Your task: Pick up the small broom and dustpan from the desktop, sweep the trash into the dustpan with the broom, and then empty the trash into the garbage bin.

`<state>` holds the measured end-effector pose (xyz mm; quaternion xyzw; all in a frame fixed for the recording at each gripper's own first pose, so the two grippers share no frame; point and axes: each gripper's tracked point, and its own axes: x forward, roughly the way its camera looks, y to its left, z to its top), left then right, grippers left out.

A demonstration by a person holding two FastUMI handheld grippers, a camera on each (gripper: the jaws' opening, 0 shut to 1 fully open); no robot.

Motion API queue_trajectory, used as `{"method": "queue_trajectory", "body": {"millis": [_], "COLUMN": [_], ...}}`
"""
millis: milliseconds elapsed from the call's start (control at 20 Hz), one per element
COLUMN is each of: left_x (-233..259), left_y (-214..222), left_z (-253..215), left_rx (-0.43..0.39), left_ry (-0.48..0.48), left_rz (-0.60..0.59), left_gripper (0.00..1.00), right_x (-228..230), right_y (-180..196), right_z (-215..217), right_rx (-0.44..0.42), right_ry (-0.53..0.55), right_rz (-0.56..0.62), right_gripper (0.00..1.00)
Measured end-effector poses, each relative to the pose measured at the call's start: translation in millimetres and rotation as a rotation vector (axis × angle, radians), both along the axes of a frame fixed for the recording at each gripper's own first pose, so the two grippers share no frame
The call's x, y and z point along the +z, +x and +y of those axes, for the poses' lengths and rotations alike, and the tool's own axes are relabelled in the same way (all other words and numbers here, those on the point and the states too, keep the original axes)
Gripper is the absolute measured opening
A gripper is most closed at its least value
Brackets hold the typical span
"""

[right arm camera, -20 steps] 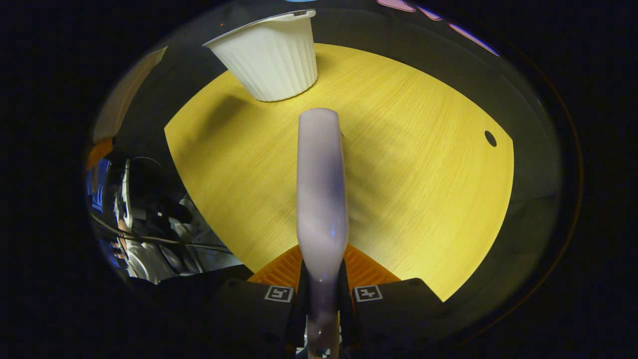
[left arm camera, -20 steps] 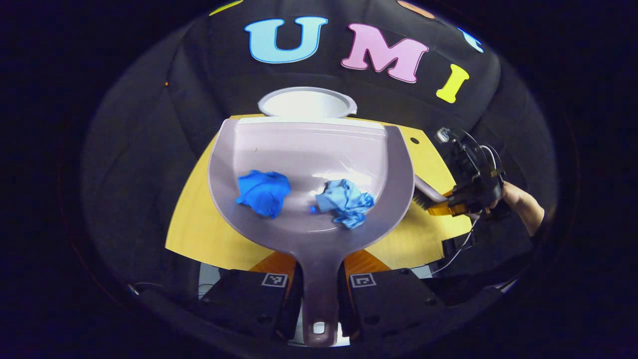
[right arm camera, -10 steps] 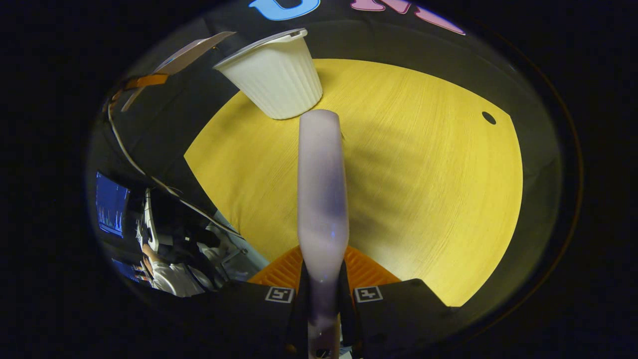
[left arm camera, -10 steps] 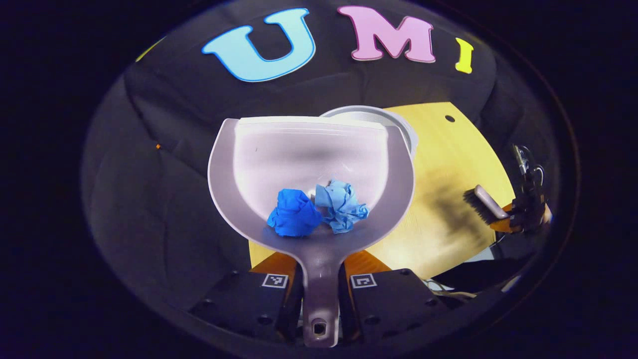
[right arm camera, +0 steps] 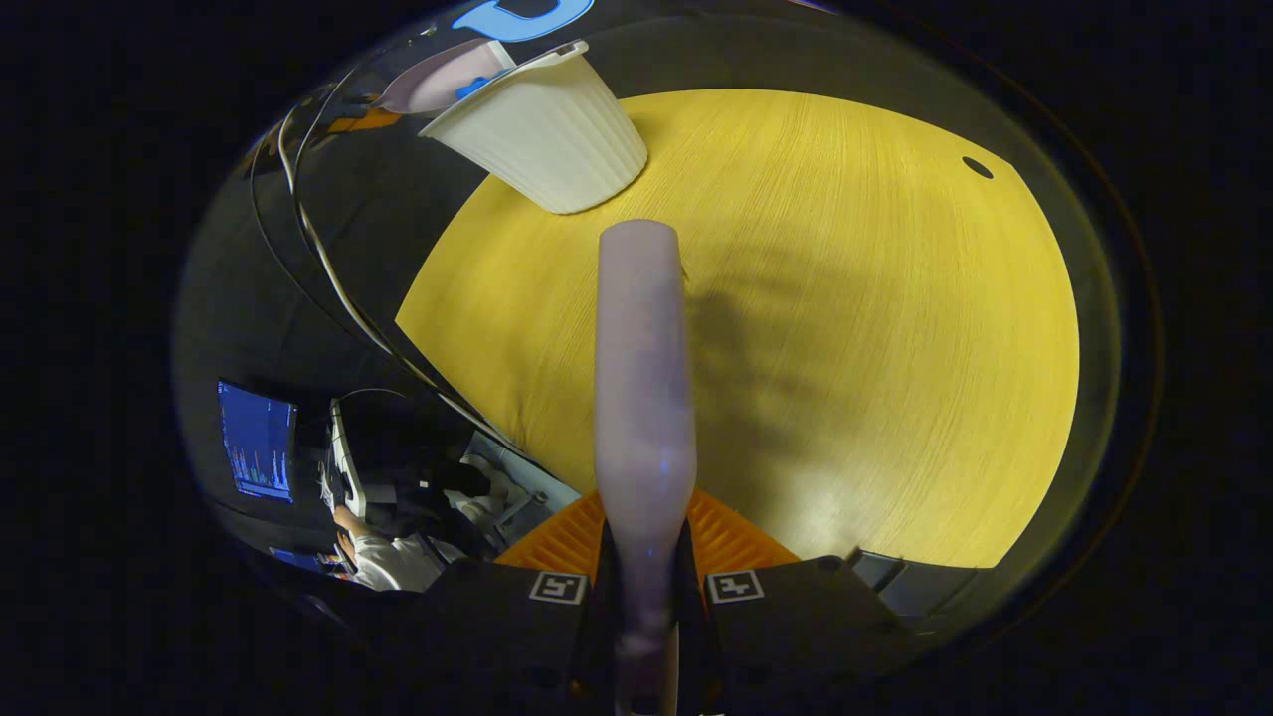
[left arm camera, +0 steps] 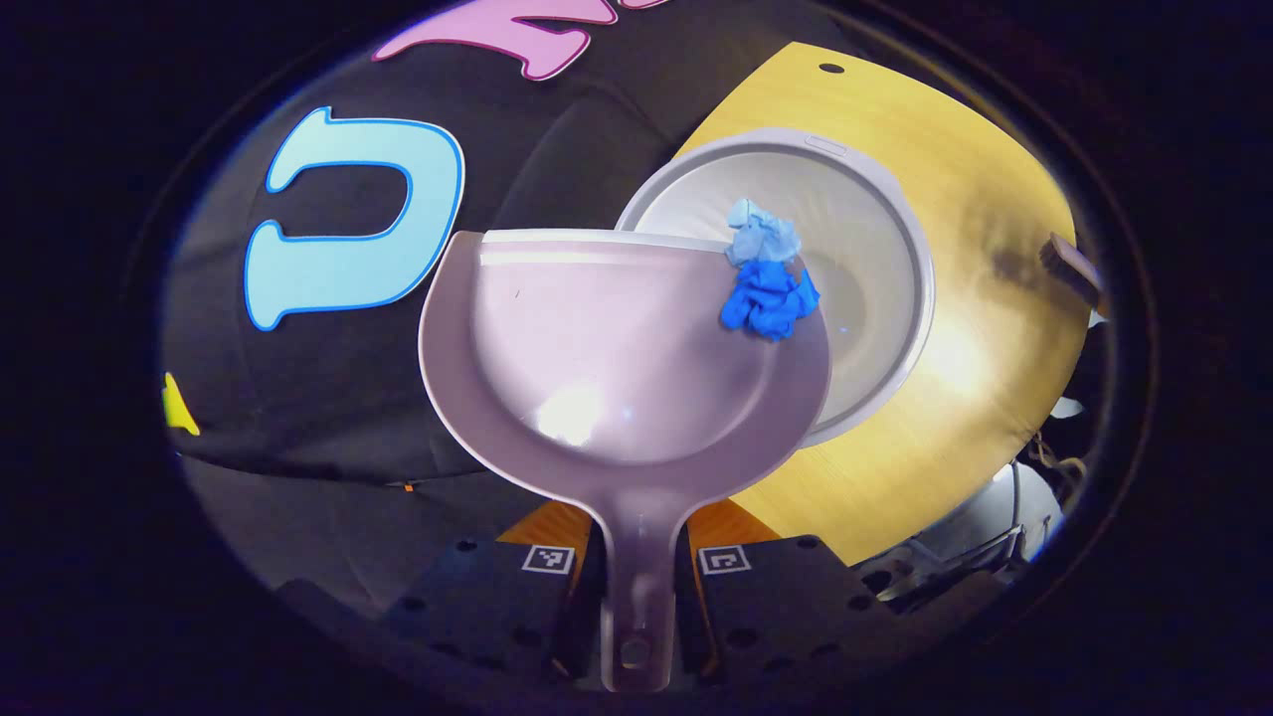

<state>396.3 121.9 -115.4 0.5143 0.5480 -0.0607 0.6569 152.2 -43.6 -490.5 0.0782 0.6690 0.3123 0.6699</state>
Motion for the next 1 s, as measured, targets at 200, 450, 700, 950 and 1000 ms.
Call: {"method": "queue_trajectory", "body": {"millis": [200, 450, 700, 950, 1000], "left_x": [0, 2, -24, -59, -71], "left_y": [2, 5, -27, -41, -51], "left_z": [10, 11, -25, -98, -125], "left_rx": [-0.165, -0.088, 0.090, 0.198, 0.227], "left_ry": [0.164, 0.092, -0.303, -0.736, -0.841], "left_rz": [-0.024, -0.125, -0.220, -0.395, -0.390], "left_gripper": [0.29, 0.29, 0.28, 0.29, 0.29], "right_x": [-8, -15, -9, 3, 3], "right_y": [13, 23, 39, 64, 71], "right_z": [-6, -15, -20, -39, -42], "right_rx": [-0.043, -0.072, -0.170, -0.240, -0.272], "right_ry": [-0.013, -0.037, -0.084, -0.139, -0.153], "right_rz": [0.006, -0.006, -0.046, -0.136, -0.156], "right_gripper": [0.30, 0.30, 0.30, 0.30, 0.30]}}
